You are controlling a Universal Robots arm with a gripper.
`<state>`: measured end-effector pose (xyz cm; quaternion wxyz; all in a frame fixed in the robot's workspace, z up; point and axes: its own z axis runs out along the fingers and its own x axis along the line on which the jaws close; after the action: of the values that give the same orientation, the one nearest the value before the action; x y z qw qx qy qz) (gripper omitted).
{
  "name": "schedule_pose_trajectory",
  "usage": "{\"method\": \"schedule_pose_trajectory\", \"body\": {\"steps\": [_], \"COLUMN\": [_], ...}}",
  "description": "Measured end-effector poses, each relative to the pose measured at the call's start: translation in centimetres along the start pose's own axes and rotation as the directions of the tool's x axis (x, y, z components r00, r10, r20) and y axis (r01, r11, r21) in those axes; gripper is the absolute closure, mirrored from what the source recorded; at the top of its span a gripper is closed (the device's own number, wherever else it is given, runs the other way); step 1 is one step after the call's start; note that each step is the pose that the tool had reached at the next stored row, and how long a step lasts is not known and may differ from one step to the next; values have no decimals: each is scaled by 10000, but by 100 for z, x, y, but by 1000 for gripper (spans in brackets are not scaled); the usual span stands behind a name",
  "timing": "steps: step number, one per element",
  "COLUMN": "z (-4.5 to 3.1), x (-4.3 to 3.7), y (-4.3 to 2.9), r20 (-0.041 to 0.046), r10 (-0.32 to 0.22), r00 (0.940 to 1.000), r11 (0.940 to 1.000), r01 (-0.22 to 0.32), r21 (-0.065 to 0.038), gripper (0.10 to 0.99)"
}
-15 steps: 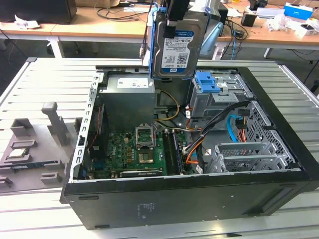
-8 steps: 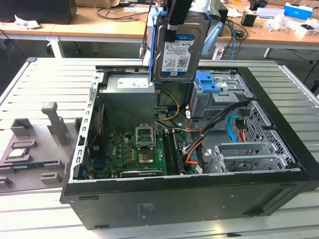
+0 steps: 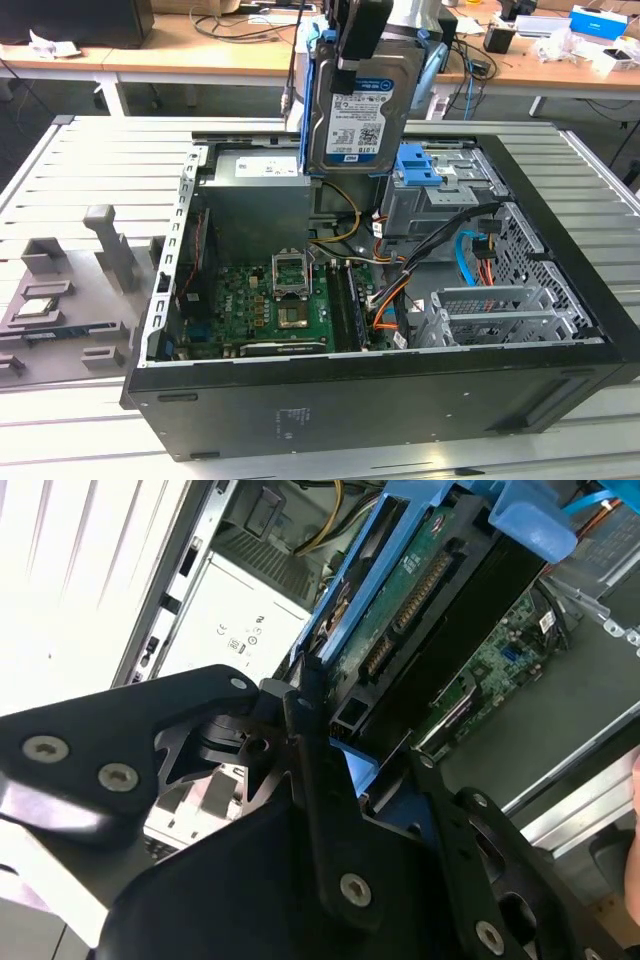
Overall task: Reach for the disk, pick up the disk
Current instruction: 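Pick up the disk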
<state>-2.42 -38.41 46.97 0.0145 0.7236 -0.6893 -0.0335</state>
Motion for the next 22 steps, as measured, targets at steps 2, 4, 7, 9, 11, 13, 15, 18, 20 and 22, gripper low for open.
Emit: {"method": "schedule_pose_trajectory", "body": {"steps": [2,4,7,9,11,13,15,18,20,22], "z": [1,2,4,5,6,7,8,10,11,12], "x": [20,40,86,108,134,152,183,225,259,286], "y": [1,2,4,5,6,7,8,10,12,13], "r20": [0,1,0,0,0,0,1,0,0,0], "r10": [0,1,1,0,0,1,1,0,0,0], "r00": [10000,10000,10000,10000,10000,10000,10000,10000,10000,10000], "r11": [10000,10000,10000,10000,10000,10000,10000,10000,10000,10000], "r01": [0,-1,-1,0,0,-1,-1,0,0,0], "r21": [0,0,0,0,0,1,0,0,0,0], "gripper": [718,718,718,718,718,718,718,718,718,718]}}
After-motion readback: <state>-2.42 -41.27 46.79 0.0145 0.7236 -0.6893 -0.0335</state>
